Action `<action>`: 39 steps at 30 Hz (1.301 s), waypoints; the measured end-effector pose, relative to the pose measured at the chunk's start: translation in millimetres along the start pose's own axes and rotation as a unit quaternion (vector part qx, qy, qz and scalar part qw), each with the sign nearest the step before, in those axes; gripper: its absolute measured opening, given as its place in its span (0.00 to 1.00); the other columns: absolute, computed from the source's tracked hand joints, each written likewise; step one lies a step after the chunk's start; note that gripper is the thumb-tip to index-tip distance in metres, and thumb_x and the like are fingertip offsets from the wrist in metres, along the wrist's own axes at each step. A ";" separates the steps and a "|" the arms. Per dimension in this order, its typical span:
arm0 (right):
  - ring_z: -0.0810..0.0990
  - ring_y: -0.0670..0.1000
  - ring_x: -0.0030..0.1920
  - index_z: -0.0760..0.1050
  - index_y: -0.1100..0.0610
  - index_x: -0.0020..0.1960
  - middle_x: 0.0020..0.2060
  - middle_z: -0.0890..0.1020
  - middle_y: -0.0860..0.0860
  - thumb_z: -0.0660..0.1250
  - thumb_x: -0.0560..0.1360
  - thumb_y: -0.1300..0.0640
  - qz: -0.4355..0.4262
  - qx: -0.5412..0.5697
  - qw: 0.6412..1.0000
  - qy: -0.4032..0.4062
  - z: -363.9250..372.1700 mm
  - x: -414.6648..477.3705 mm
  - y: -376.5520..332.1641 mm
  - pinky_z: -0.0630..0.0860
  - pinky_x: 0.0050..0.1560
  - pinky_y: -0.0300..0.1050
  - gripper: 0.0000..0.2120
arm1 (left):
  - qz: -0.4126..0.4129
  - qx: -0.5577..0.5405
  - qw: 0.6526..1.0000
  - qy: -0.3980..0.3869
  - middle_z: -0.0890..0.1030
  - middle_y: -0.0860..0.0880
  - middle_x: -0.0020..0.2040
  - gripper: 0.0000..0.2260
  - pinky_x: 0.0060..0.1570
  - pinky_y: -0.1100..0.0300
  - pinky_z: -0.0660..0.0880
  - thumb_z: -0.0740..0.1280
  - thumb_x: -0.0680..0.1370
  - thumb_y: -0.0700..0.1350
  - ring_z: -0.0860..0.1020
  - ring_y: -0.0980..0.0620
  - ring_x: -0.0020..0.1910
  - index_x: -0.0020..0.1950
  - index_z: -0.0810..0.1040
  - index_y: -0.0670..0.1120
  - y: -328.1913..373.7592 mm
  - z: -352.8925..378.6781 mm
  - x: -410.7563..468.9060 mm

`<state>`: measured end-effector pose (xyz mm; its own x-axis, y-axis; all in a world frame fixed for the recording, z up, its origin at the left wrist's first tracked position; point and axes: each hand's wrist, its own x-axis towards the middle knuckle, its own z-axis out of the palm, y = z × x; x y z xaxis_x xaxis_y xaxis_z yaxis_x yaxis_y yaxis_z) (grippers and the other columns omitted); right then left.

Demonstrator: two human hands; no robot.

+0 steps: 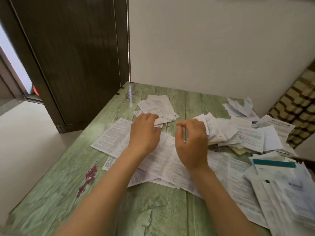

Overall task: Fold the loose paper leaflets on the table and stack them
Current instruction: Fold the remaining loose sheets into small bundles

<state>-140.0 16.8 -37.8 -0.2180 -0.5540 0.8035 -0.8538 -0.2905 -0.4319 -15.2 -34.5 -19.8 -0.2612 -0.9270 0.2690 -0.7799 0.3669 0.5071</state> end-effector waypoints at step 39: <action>0.73 0.44 0.63 0.66 0.50 0.68 0.63 0.74 0.48 0.64 0.78 0.55 0.343 0.257 0.892 -0.144 58.0 46.7 -48.9 0.71 0.64 0.43 0.19 | -0.210 -0.680 0.690 0.128 0.81 0.48 0.49 0.10 0.41 0.61 0.81 0.57 0.82 0.42 0.81 0.52 0.47 0.60 0.74 0.43 -44.1 -21.4 57.1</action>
<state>-81.0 -40.1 -2.9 -0.4125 -0.8948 0.1706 -0.2202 -0.0838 -0.9719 16.4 -102.0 -9.3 0.0708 -0.9936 -0.0878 0.5459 -0.0351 0.8371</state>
